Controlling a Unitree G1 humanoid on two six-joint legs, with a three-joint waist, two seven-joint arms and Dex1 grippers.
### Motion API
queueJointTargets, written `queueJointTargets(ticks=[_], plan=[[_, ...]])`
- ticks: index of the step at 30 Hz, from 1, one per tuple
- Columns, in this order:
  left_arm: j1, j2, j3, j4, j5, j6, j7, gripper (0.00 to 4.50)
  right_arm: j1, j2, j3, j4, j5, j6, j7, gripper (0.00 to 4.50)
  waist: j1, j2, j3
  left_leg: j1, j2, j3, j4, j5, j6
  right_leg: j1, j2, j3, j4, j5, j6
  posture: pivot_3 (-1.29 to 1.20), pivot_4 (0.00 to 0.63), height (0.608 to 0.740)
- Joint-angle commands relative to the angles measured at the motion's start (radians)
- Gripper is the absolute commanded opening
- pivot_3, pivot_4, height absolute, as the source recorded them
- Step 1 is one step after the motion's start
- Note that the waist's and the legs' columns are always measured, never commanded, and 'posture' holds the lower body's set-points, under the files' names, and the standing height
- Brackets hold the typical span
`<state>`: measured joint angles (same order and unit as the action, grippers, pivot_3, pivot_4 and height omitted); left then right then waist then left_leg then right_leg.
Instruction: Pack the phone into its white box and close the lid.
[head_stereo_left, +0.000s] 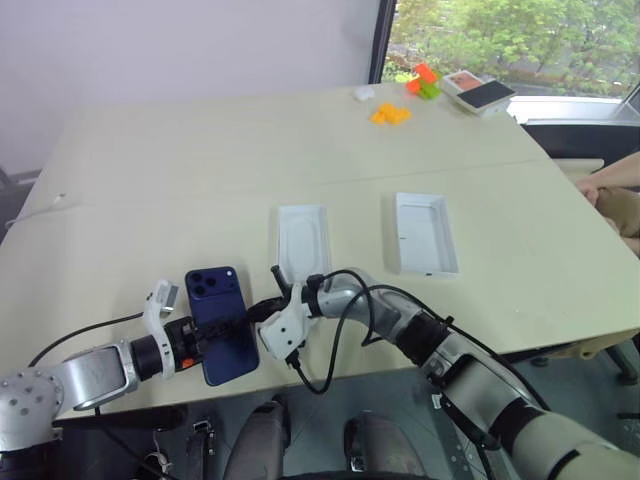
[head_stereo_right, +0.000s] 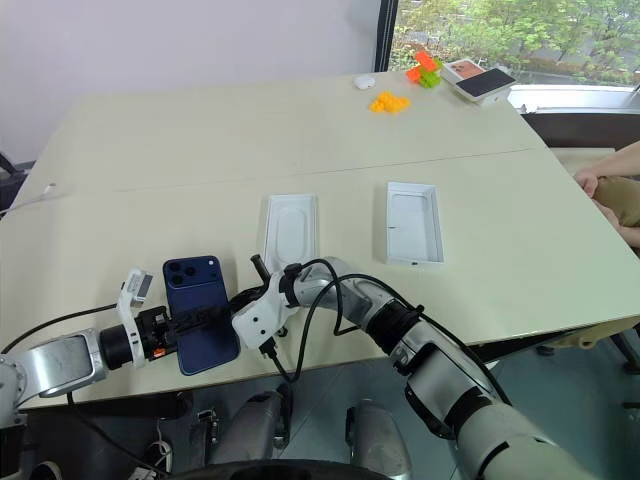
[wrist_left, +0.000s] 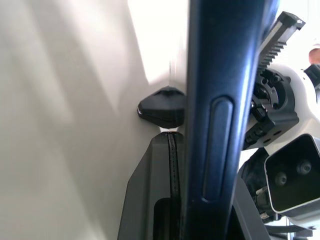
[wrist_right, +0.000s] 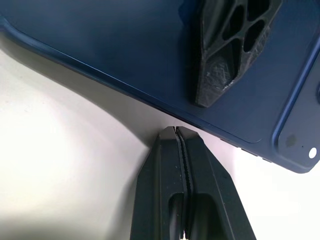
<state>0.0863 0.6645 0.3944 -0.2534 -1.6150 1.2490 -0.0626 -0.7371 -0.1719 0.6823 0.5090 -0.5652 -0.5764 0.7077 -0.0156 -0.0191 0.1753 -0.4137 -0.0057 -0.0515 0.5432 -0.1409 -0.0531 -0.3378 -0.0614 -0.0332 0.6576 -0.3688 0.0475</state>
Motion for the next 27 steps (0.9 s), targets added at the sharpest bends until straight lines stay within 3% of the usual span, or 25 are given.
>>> queueJointTargets(ticks=[1,5,8,13,16,24,27], plan=[[0.011,0.020,0.000,-0.008,-0.022,-0.030,-0.007,0.12,-0.006,-0.009,-0.002,0.007,-0.015,0.015,-0.021,0.00,0.000,0.000,0.000,0.000,0.000,0.000,0.000,0.000,0.000,0.000,0.000,0.000,0.000,0.000,0.000,0.00,0.150,0.740],[0.014,0.042,0.003,-0.015,-0.023,-0.049,0.003,0.12,0.002,-0.021,-0.027,-0.005,0.025,0.034,-0.001,0.00,0.001,0.000,0.003,0.000,0.000,0.000,0.000,0.000,0.000,0.000,0.000,0.000,0.000,0.000,0.000,0.00,0.150,0.740],[0.037,0.076,0.033,-0.019,-0.053,-0.051,-0.046,0.12,0.042,-0.053,-0.085,-0.114,0.167,0.096,0.096,0.00,0.002,-0.001,0.007,-0.004,0.000,0.000,0.000,0.000,0.000,-0.002,0.000,0.000,0.000,0.000,0.000,0.00,0.150,0.740],[0.068,0.129,0.085,-0.001,-0.085,-0.062,-0.137,0.12,0.137,-0.118,-0.203,-0.454,0.529,0.390,0.309,0.00,0.005,-0.002,0.010,-0.028,0.000,0.000,0.002,0.002,0.002,-0.021,0.000,-0.001,0.001,0.006,0.011,0.00,0.150,0.740],[0.047,0.145,0.097,0.030,-0.077,-0.076,-0.176,0.12,0.146,-0.160,-0.270,-0.603,0.670,0.584,0.365,0.00,0.001,-0.001,0.014,-0.031,0.000,0.000,0.001,0.006,-0.004,-0.024,0.000,-0.001,0.002,0.007,0.012,0.00,0.150,0.740],[-0.117,0.104,0.040,0.077,-0.078,-0.140,-0.123,0.12,0.092,-0.227,-0.334,-0.534,0.669,0.700,0.356,0.00,0.007,-0.003,0.019,-0.030,-0.001,0.001,0.002,0.004,0.000,-0.023,0.000,-0.002,0.002,0.007,0.011,0.00,0.150,0.740],[-0.151,0.100,0.030,0.097,-0.073,-0.144,-0.120,0.00,0.072,-0.230,-0.339,-0.503,0.653,0.725,0.334,0.79,0.005,-0.003,0.019,-0.030,-0.001,0.001,0.002,0.004,0.000,-0.023,0.000,-0.002,0.002,0.007,0.012,0.00,0.150,0.740]])
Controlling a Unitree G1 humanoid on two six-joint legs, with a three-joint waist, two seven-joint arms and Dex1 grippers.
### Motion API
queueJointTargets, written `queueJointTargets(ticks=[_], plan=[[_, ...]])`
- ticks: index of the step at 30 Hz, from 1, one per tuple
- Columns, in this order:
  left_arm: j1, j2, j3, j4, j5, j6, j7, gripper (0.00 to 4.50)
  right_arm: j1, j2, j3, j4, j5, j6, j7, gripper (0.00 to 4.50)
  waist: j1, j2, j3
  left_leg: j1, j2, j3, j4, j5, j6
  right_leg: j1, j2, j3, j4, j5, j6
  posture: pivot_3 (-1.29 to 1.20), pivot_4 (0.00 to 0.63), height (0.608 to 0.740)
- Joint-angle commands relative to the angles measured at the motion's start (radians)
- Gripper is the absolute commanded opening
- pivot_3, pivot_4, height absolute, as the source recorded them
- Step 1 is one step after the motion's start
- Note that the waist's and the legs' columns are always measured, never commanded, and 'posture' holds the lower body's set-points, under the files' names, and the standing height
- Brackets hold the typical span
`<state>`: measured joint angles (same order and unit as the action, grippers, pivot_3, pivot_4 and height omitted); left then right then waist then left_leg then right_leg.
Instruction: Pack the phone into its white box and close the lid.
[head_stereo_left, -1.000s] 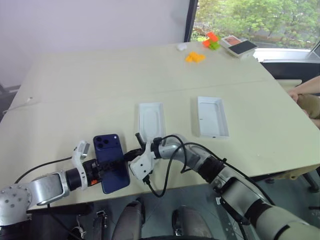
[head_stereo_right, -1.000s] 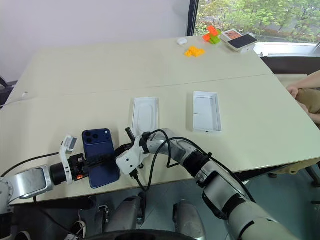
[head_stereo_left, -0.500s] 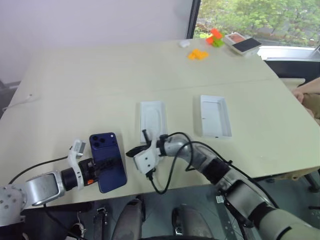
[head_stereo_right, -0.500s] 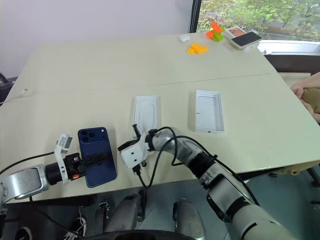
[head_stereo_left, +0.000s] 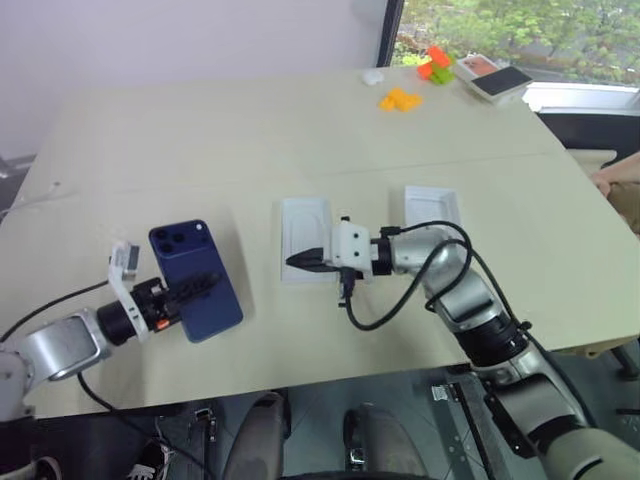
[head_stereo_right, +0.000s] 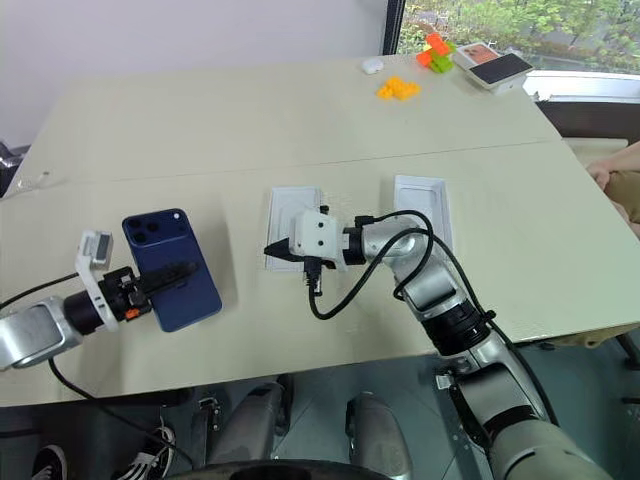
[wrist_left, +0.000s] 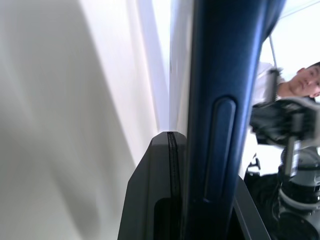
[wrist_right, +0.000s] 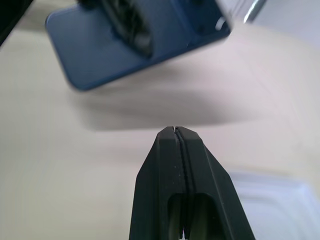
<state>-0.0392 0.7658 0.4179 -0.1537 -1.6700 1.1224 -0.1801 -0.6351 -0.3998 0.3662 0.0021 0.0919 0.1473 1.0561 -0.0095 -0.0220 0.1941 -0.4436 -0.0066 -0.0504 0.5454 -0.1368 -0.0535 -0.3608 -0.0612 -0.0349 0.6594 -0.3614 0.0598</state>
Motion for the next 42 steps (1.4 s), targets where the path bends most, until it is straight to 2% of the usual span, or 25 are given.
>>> queueJointTargets(ticks=[1,4,7,12,20,26,27,29,30,31,39,42], plan=[[-0.033,0.002,0.006,0.007,-0.011,-0.017,-0.003,0.00,-0.032,-0.013,-0.014,0.004,-0.011,0.020,-0.004,1.33,-0.004,0.000,0.000,0.000,0.000,0.000,0.000,0.002,-0.004,0.000,0.000,0.000,0.000,0.000,0.000,0.00,0.150,0.740],[-0.046,0.008,0.010,0.024,0.004,-0.017,-0.005,0.00,-0.022,-0.048,0.017,-0.028,-0.010,0.078,0.045,2.88,-0.004,0.000,0.000,0.000,0.000,0.001,0.000,0.003,-0.004,-0.001,0.001,0.000,0.003,0.000,0.000,0.00,0.150,0.740],[-0.045,0.009,0.015,0.029,0.002,-0.012,-0.009,0.00,-0.035,-0.036,0.043,-0.025,-0.049,0.108,0.013,4.38,-0.005,-0.001,0.001,0.000,0.000,0.002,0.000,0.003,-0.005,-0.001,0.001,0.000,0.004,0.000,0.001,0.00,0.150,0.740],[-0.033,0.003,0.018,0.020,0.006,-0.014,0.001,0.00,-0.059,-0.010,0.121,0.021,-0.155,0.155,-0.025,4.38,-0.003,-0.001,0.001,0.001,0.000,0.002,0.000,0.004,-0.006,-0.001,0.001,0.000,0.006,0.000,0.001,0.00,0.150,0.740],[-0.022,-0.011,0.020,0.006,0.003,-0.024,0.026,0.00,-0.078,0.010,0.143,0.032,-0.169,0.323,-0.012,4.38,-0.002,-0.001,0.001,0.001,0.000,0.001,0.005,0.004,-0.006,0.000,0.001,0.000,0.007,0.001,0.002,0.00,0.150,0.740],[-0.004,-0.026,0.018,-0.017,0.006,-0.034,0.044,0.00,-0.093,0.005,0.144,0.043,-0.176,0.350,-0.009,4.38,-0.002,-0.001,0.001,0.001,0.000,0.000,0.010,0.003,-0.004,0.002,0.001,0.000,0.008,0.001,0.002,0.00,0.150,0.740],[-0.001,-0.027,0.015,-0.019,0.009,-0.034,0.046,0.00,-0.092,0.004,0.145,0.044,-0.174,0.353,-0.005,3.86,-0.002,-0.001,0.001,0.001,0.000,0.000,0.011,0.002,-0.004,0.003,0.001,0.000,0.008,0.001,0.003,0.00,0.150,0.740],[-0.002,-0.027,0.015,-0.018,0.003,-0.034,0.049,0.00,-0.082,-0.003,0.156,0.034,-0.174,0.348,0.008,3.13,-0.002,-0.001,0.001,0.001,0.000,0.000,0.012,0.002,-0.003,0.003,0.001,0.000,0.009,0.002,0.003,0.00,0.150,0.740],[-0.003,-0.027,0.016,-0.017,-0.002,-0.034,0.051,0.00,-0.079,-0.004,0.159,0.029,-0.174,0.348,0.013,2.50,-0.002,-0.001,0.001,0.001,0.000,0.000,0.013,0.002,-0.003,0.003,0.001,0.000,0.009,0.002,0.003,0.00,0.150,0.740],[-0.005,-0.027,0.017,-0.016,-0.007,-0.034,0.051,0.00,-0.078,-0.004,0.161,0.027,-0.179,0.352,0.007,2.09,-0.002,-0.001,0.001,0.001,0.000,0.000,0.013,0.001,-0.002,0.003,0.001,0.000,0.009,0.002,0.003,0.00,0.150,0.740],[-0.019,-0.026,0.009,-0.018,0.002,-0.034,0.051,0.00,-0.073,-0.012,0.147,0.029,-0.178,0.334,0.005,2.09,-0.002,-0.001,0.000,0.001,0.000,0.000,0.014,0.001,-0.002,0.003,0.001,0.000,0.010,0.002,0.003,0.00,0.150,0.740],[-0.022,-0.027,0.007,-0.016,-0.002,-0.032,0.048,0.00,-0.066,-0.027,0.147,0.016,-0.172,0.340,0.019,1.18,-0.001,-0.001,0.000,0.001,0.000,0.000,0.014,0.001,-0.002,0.003,0.001,0.000,0.010,0.002,0.003,0.00,0.150,0.740]])
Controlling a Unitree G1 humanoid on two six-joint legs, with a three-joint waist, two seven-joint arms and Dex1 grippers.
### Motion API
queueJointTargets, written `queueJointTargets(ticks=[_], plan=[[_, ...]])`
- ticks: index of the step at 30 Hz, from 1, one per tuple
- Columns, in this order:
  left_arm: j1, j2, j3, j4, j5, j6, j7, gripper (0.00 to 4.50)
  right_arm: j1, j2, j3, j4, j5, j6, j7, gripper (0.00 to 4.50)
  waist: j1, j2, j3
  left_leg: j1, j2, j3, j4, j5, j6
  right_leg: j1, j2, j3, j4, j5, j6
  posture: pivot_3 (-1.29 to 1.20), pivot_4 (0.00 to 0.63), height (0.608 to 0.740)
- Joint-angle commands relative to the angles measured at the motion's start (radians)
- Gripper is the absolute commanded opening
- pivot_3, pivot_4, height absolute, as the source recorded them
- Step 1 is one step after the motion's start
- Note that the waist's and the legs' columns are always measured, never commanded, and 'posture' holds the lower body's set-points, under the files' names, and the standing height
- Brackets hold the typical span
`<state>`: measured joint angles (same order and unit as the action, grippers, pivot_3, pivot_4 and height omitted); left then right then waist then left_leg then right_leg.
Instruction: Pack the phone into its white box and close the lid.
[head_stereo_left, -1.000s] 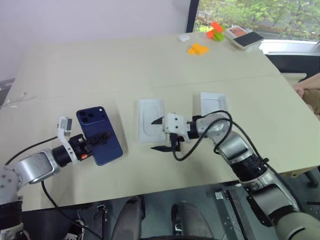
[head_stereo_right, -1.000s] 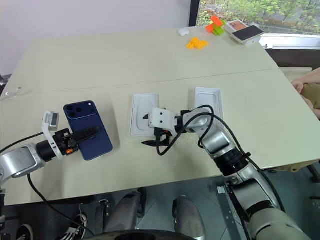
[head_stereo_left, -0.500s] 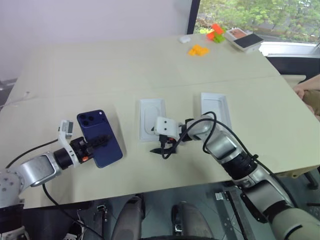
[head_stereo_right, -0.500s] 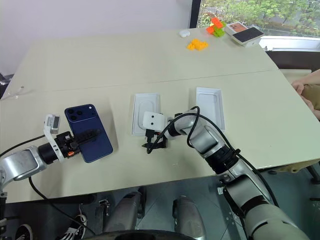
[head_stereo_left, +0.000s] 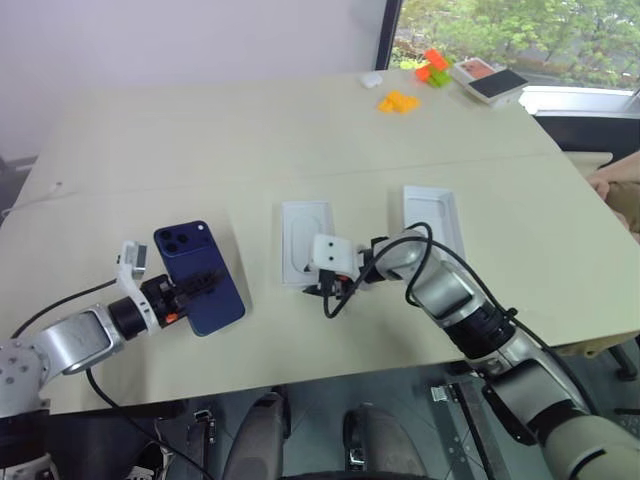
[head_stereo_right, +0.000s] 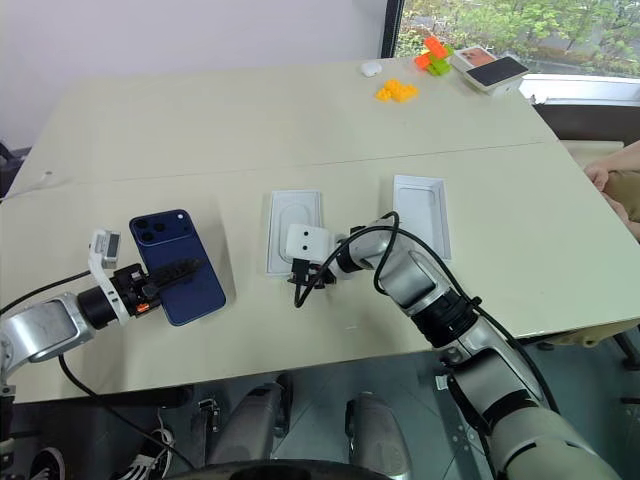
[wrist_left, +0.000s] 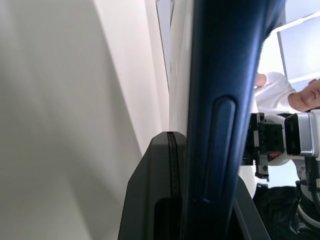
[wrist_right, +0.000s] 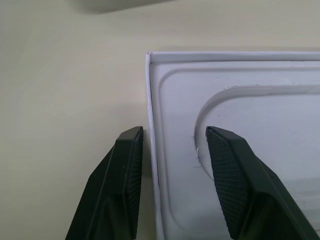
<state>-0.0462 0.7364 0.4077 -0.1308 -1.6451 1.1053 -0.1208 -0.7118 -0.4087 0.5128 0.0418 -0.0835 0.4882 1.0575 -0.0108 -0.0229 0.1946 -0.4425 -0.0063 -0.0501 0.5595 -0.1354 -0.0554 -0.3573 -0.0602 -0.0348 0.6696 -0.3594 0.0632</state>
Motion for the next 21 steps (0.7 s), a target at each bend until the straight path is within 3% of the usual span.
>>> queueJointTargets(ticks=[1,2,14,21], plan=[[-0.015,0.003,0.017,-0.042,-0.026,-0.014,-0.014,0.00,0.013,-0.021,0.003,-0.028,0.000,-0.003,0.016,0.80,0.000,0.000,0.000,0.000,0.000,0.000,0.000,0.000,0.000,0.000,0.000,0.000,0.000,0.000,0.000,0.00,0.150,0.740],[-0.015,0.003,0.015,-0.044,-0.021,-0.014,-0.014,0.00,0.016,-0.025,0.005,-0.031,-0.004,-0.006,0.016,0.54,0.000,0.000,0.000,0.000,0.000,0.000,0.000,0.000,0.000,0.000,0.000,0.000,0.000,0.000,0.000,0.00,0.150,0.740],[-0.021,0.001,0.017,-0.046,-0.022,-0.018,-0.014,0.00,0.105,-0.090,-0.008,-0.193,0.042,-0.050,0.073,0.54,0.001,-0.001,-0.001,0.001,0.000,0.000,0.001,0.000,0.001,0.000,0.000,0.000,0.002,0.000,0.000,0.00,0.150,0.740],[-0.046,-0.012,0.001,-0.058,-0.007,-0.025,-0.018,0.00,0.166,-0.089,0.002,-0.314,0.071,0.061,0.062,0.54,-0.001,-0.001,-0.001,0.001,0.000,0.000,0.001,0.000,0.001,0.000,0.000,0.000,0.004,0.000,0.000,0.00,0.150,0.740]])
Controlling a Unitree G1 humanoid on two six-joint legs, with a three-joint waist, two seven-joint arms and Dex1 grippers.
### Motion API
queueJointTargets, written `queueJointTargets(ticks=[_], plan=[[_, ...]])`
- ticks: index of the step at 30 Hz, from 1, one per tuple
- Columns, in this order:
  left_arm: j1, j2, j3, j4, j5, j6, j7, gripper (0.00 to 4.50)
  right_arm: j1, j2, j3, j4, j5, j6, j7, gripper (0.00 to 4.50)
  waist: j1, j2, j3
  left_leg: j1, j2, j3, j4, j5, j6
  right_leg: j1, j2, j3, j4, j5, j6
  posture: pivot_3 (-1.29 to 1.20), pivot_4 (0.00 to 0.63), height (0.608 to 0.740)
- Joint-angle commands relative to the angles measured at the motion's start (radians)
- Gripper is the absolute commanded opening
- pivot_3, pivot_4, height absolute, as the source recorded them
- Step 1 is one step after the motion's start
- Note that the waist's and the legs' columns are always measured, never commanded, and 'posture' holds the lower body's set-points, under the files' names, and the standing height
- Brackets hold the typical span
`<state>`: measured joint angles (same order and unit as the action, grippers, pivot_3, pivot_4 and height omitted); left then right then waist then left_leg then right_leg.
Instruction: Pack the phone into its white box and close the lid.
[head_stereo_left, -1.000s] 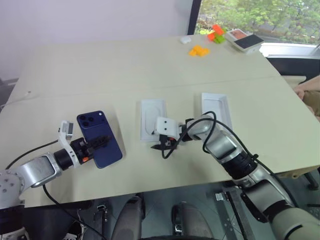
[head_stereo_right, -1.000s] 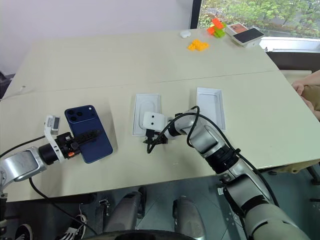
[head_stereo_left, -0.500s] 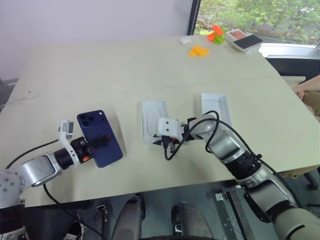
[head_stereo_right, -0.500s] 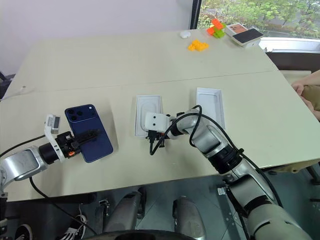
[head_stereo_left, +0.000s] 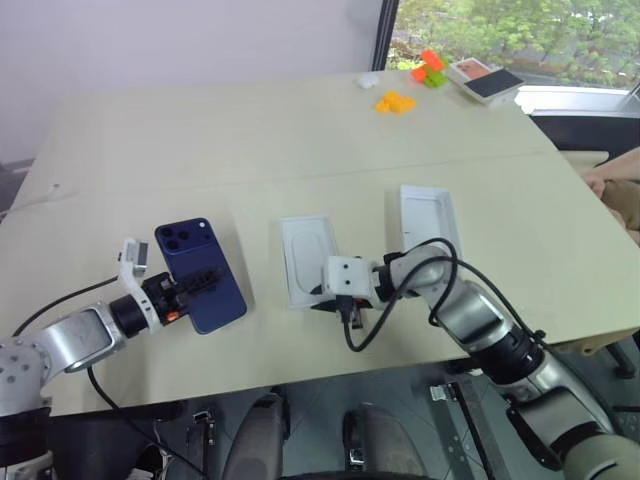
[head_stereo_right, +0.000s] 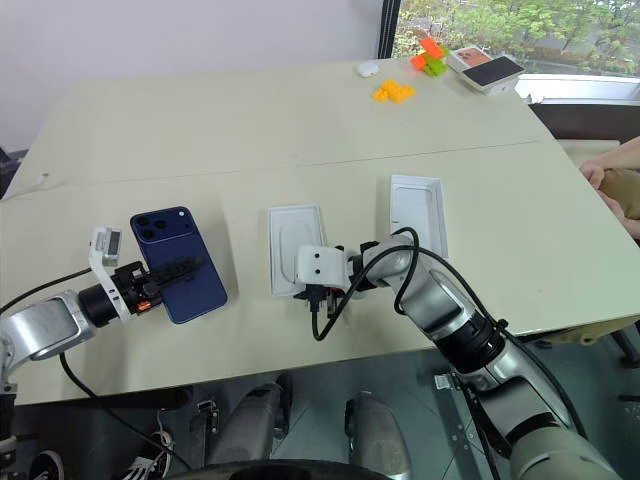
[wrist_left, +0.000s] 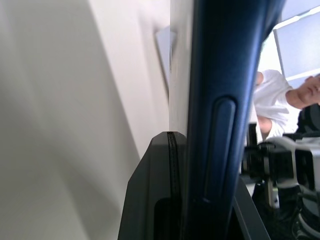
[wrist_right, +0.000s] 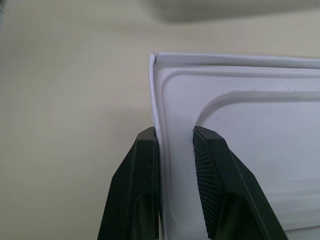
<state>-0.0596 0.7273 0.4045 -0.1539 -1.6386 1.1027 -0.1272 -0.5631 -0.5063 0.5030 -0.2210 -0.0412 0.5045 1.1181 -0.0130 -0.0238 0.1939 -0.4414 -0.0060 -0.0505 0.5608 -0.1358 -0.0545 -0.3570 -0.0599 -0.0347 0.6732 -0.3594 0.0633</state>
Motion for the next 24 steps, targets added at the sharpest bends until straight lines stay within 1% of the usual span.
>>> queueJointTargets(ticks=[1,6,8,9,10,14,17,19,24], plan=[[-0.042,-0.006,-0.002,-0.034,-0.009,-0.024,-0.006,0.00,0.019,0.018,0.013,-0.056,0.024,0.055,-0.014,0.54,0.002,0.000,0.000,0.000,0.000,0.000,0.000,0.000,0.000,0.000,0.000,0.000,0.000,0.000,0.000,0.00,0.150,0.740],[-0.075,-0.017,-0.028,-0.030,-0.002,-0.020,0.005,0.00,0.020,0.030,0.034,-0.055,0.011,0.066,-0.036,0.54,0.000,0.000,0.000,0.001,0.000,0.000,0.001,-0.001,0.002,0.000,0.000,0.000,0.002,0.000,0.000,0.00,0.150,0.740],[-0.085,-0.020,-0.031,-0.023,0.004,-0.023,0.009,0.00,0.017,0.033,0.035,-0.039,0.011,0.056,-0.041,1.53,0.000,0.000,0.000,0.001,0.000,0.000,0.002,-0.001,0.002,0.000,0.000,0.000,0.003,0.000,-0.001,0.00,0.150,0.740],[-0.091,-0.023,-0.032,-0.020,0.002,-0.023,0.012,0.00,0.014,0.039,0.034,-0.032,0.013,0.065,-0.049,1.90,0.001,0.000,0.000,0.001,0.000,0.000,0.002,-0.001,0.002,0.000,0.000,0.000,0.003,0.000,-0.001,0.00,0.150,0.740],[-0.096,-0.027,-0.034,-0.017,0.004,-0.024,0.015,0.00,0.011,0.043,0.033,-0.028,0.015,0.072,-0.053,2.36,0.002,0.000,0.000,0.001,0.000,0.000,0.002,-0.001,0.002,0.000,0.000,0.000,0.004,0.000,-0.001,0.00,0.150,0.740],[-0.110,-0.041,-0.043,-0.019,0.012,-0.024,0.030,0.00,-0.007,0.059,0.022,-0.026,0.030,0.056,-0.063,4.33,0.002,0.000,0.000,0.001,0.000,0.000,0.002,-0.001,0.002,-0.001,0.000,0.000,0.006,0.000,-0.001,0.00,0.150,0.740],[-0.133,-0.061,-0.062,-0.019,-0.016,-0.021,0.071,0.00,-0.037,0.095,-0.059,-0.026,0.111,0.109,-0.063,4.33,0.001,0.000,0.000,0.001,0.000,0.000,0.003,-0.001,0.002,-0.001,0.000,0.000,0.007,0.000,0.000,0.00,0.150,0.740],[-0.156,-0.083,-0.088,-0.031,-0.030,-0.024,0.098,0.00,-0.065,0.095,-0.125,-0.008,0.161,0.108,-0.052,4.33,0.002,0.000,0.000,0.001,0.000,-0.001,0.004,-0.001,0.002,-0.001,0.000,0.000,0.008,0.000,0.000,0.00,0.150,0.740],[-0.243,-0.168,-0.162,-0.019,-0.081,-0.041,0.210,0.00,-0.092,0.018,-0.275,0.038,0.316,0.104,0.050,4.33,0.019,0.000,0.000,0.000,0.000,-0.001,0.014,-0.003,0.006,0.003,0.001,0.000,0.009,0.001,0.001,0.00,0.150,0.740]])
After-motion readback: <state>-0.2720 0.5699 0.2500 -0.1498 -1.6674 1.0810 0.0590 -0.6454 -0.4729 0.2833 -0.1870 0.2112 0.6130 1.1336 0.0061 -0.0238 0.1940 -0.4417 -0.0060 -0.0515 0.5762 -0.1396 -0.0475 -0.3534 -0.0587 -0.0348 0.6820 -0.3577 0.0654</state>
